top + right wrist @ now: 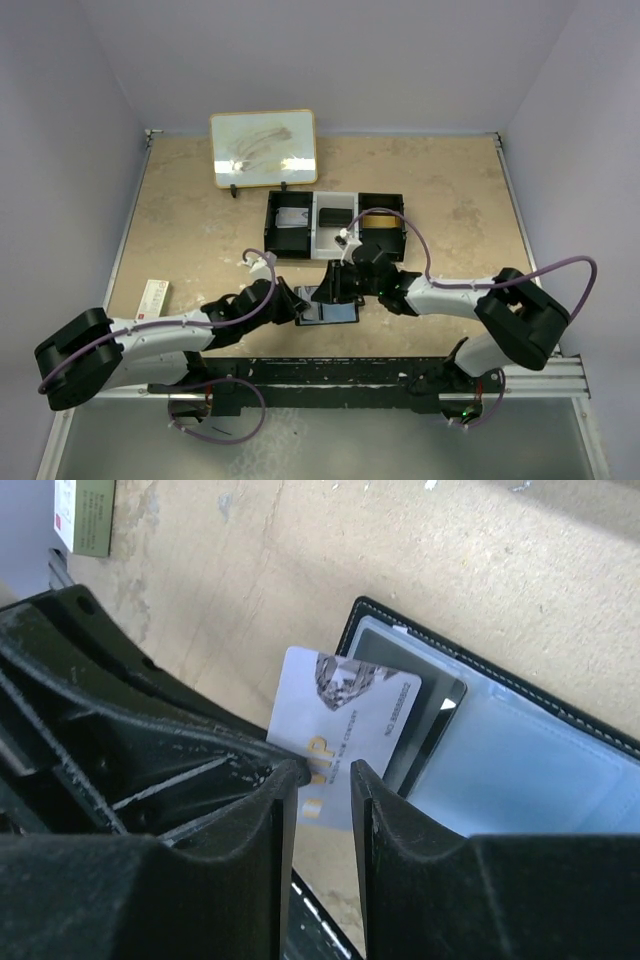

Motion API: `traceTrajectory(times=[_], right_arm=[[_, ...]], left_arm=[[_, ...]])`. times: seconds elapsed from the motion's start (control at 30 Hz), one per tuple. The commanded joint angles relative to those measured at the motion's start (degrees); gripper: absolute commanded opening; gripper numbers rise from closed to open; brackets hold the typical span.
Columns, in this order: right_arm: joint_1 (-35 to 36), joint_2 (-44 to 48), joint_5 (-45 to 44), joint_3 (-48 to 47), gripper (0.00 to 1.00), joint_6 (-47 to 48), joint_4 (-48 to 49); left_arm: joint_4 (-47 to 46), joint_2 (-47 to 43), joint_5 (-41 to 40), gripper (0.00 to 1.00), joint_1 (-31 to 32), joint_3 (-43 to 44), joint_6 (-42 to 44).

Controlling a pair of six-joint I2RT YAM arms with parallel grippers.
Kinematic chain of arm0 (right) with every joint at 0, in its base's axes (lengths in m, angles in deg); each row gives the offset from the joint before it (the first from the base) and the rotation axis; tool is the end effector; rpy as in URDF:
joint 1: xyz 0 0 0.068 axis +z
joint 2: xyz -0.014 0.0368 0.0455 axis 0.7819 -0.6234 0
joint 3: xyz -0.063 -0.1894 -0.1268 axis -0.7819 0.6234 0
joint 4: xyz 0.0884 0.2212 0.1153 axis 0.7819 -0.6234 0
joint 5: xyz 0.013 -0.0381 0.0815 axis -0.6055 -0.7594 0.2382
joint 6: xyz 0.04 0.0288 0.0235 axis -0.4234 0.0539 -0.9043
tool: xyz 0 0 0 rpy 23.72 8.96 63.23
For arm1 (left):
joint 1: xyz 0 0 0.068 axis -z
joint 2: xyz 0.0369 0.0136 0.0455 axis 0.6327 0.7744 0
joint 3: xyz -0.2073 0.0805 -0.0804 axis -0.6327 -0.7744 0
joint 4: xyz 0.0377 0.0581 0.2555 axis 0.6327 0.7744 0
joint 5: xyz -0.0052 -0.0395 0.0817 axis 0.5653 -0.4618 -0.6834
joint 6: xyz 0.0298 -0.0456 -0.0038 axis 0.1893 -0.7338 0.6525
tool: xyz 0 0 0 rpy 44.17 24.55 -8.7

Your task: Take the credit cards out of the card holder

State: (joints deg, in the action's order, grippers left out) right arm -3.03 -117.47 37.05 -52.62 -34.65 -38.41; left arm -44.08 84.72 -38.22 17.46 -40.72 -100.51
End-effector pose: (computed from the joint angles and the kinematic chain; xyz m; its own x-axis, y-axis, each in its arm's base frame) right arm 0.1868 0.2253 0.1311 -0.8504 0.1058 -0.5154 -0.3767 0.5616 0.7367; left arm 0.1289 -0.1829 0.1125 -0.7908 -0.4658 -0.3969 -0.0340 0.6810 -0.7315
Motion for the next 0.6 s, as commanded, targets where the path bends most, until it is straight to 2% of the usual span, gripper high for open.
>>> traceTrajectory(times=[0.0,0.2,0.37,0.57], right_arm=[[0.29,-2.20,-2.79,-3.15,0.30,-0.01,-0.45],[0.29,-4.00,-6.78,-3.53,0.29,0.96,-6.07],[0.28,-1.67,-10.99,-1.20,0.29,-1.05,-11.97],[0.29,1.76,-11.41,1.78,0.29,-2.54,-11.45]], left_arm=[[1.85,-3.28,-2.35,0.00,0.23,0.30,0.99],[0.30,-3.32,-2.58,0.00,0.24,-1.71,0.51],[-2.42,-0.82,-1.84,0.00,0.21,-2.38,0.16],[-5.08,1.24,-1.15,0.00,0.26,-2.16,-0.21]])
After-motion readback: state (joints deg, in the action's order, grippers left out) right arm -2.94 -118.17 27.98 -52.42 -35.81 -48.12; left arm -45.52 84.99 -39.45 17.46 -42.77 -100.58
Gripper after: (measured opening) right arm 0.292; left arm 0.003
